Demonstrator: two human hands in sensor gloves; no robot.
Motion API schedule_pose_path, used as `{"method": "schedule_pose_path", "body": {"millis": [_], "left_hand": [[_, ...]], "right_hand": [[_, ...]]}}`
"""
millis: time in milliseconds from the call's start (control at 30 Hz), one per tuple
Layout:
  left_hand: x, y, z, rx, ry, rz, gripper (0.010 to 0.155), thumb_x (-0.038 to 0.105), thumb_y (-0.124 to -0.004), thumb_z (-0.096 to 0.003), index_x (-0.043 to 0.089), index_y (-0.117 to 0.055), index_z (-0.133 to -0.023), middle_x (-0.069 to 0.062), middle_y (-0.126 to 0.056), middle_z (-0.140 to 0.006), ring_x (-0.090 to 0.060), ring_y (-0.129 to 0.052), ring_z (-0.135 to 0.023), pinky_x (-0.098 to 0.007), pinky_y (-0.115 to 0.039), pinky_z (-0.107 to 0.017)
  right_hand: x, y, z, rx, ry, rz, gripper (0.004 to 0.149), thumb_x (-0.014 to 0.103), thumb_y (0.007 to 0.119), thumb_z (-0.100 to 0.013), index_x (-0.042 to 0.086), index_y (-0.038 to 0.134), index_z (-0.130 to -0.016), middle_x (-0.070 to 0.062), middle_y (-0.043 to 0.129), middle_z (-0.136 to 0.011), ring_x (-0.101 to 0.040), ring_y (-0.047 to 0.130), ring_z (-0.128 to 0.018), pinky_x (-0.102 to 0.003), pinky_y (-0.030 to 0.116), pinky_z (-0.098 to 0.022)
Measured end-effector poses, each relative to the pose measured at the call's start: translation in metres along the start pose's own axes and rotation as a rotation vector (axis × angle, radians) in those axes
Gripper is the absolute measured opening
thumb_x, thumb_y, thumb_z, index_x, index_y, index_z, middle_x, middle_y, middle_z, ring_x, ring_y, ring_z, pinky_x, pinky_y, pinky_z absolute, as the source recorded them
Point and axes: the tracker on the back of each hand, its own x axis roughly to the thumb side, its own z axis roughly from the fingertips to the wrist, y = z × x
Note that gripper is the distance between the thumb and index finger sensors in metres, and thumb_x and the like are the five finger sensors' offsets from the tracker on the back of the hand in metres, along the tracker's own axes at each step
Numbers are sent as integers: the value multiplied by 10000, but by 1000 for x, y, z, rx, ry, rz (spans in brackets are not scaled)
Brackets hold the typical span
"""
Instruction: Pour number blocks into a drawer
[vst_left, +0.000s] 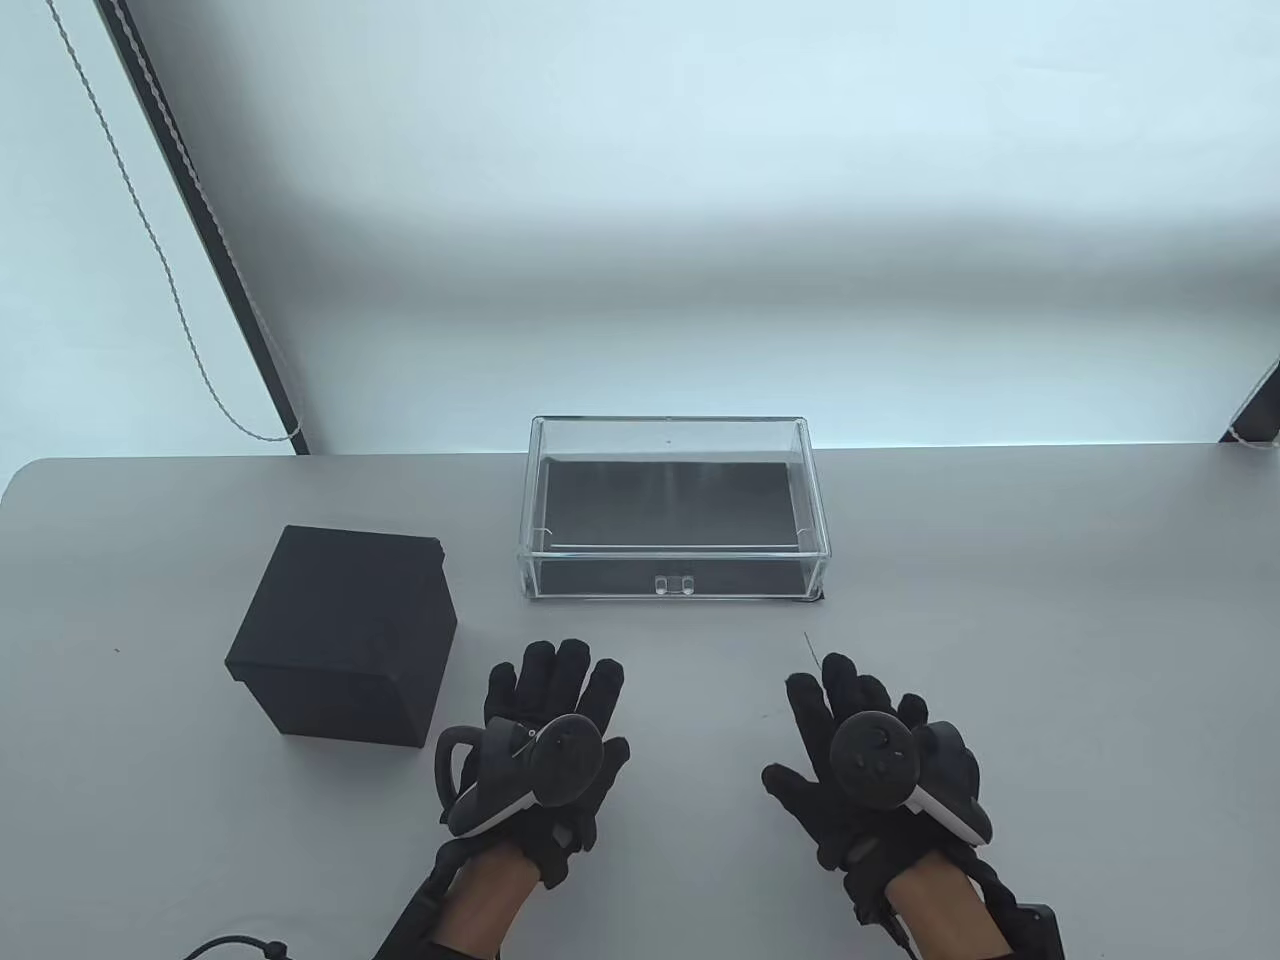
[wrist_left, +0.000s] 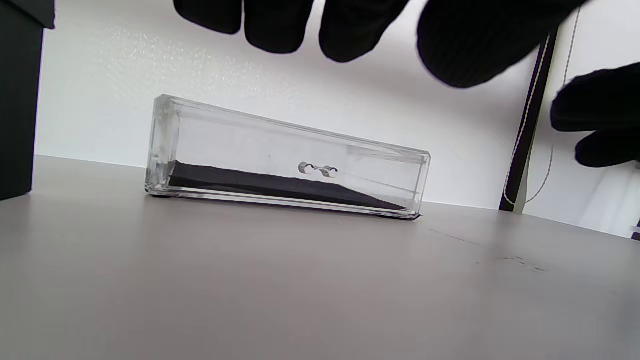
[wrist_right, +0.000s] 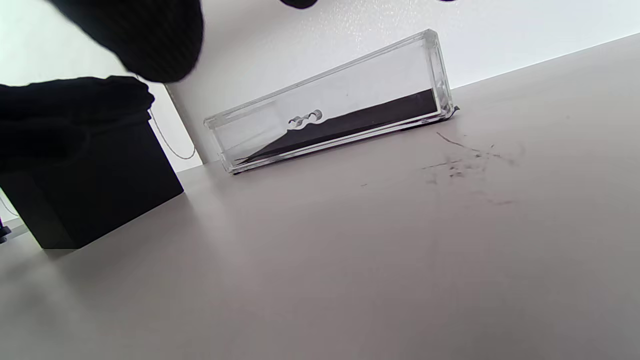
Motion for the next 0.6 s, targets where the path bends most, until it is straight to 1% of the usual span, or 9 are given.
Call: {"method": "schedule_pose_path", "body": {"millis": [267, 467, 567, 600], "left_hand": [[-2, -5, 0, -22, 25, 33, 734, 610, -649, -465, 306, -425, -1094, -74, -360, -1223, -400, -342, -1099, -685, -279, -758], [-4, -4, 0, -24, 57, 60, 731, 609, -649, -464, 296, -445, -1092, -85, -415, -1215, -411, -393, -1089, -689, -302, -754], [-6, -2, -1, -9, 76, 93, 729, 608, -651, -464, 291, -455, -1091, -94, -452, -1209, -419, -424, -1082, -692, -320, -752], [-7, -2, -2, -10, 81, 100, 728, 609, -651, -463, 292, -460, -1090, -125, -465, -1203, -418, -436, -1081, -693, -328, -751]], "right_hand": [[0, 1, 1, 12, -12, -22, 859, 618, 736, -426, 235, 278, -1045, -153, 165, -1120, -513, 306, -1006, -761, 185, -654], [0, 1, 1, 16, -23, -31, 860, 618, 736, -426, 233, 279, -1044, -156, 171, -1120, -515, 312, -1004, -761, 190, -654], [0, 1, 1, 15, -29, -36, 861, 618, 737, -426, 230, 281, -1044, -157, 176, -1120, -515, 318, -1004, -762, 192, -654], [0, 1, 1, 15, -30, -38, 861, 618, 738, -426, 230, 281, -1045, -159, 175, -1120, -516, 319, -1003, -762, 193, -655]]}}
